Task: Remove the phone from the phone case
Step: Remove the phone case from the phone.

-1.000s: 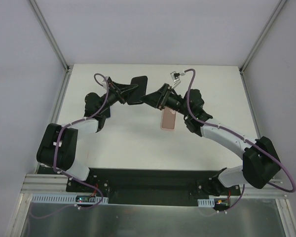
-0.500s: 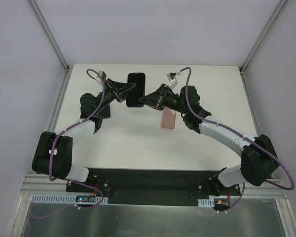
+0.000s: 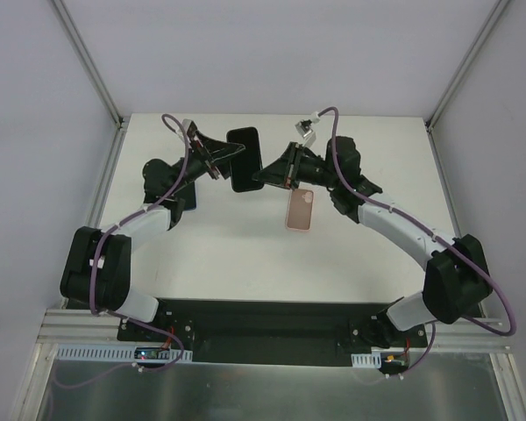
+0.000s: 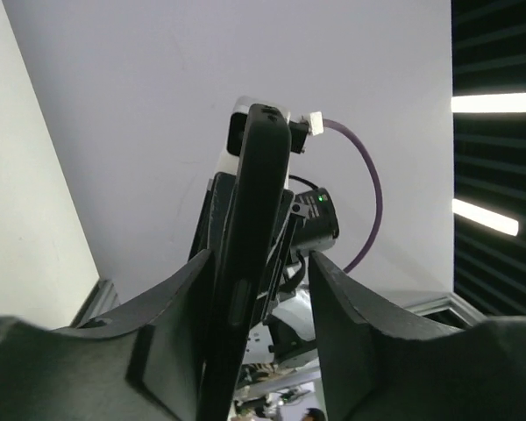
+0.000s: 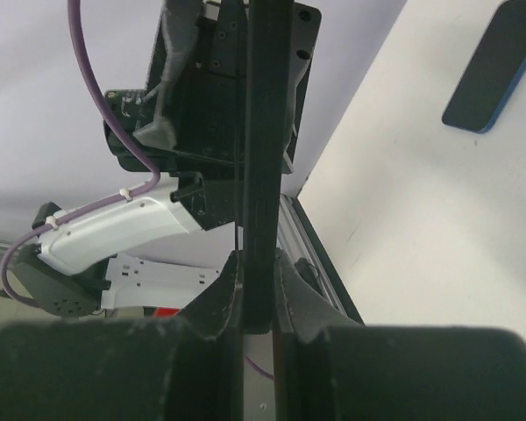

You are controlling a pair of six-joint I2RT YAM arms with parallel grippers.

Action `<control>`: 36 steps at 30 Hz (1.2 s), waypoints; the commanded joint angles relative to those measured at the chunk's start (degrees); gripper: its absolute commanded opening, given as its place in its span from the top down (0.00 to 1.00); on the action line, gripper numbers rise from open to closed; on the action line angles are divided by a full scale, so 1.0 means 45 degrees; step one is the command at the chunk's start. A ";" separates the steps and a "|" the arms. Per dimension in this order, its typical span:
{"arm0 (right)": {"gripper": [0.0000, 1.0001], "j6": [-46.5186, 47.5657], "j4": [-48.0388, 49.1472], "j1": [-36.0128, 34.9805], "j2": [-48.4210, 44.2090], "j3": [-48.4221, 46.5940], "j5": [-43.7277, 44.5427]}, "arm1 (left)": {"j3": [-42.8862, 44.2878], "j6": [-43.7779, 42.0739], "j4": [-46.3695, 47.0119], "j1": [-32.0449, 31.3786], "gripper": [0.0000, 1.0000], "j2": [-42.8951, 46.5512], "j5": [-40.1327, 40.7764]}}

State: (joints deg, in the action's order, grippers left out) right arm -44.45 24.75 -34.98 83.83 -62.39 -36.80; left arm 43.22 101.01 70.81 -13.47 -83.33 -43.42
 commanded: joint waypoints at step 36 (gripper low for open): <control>0.41 -0.1469 0.5140 0.0255 -0.1795 0.2752 0.1068 | -0.0581 0.0873 0.1531 -0.0072 1.00 0.0646 0.0254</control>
State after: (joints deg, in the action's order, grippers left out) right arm -44.99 31.77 -32.40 73.97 -48.62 -32.93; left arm 40.32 102.96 68.75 -14.15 -82.56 -44.34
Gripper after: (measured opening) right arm 0.599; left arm 0.118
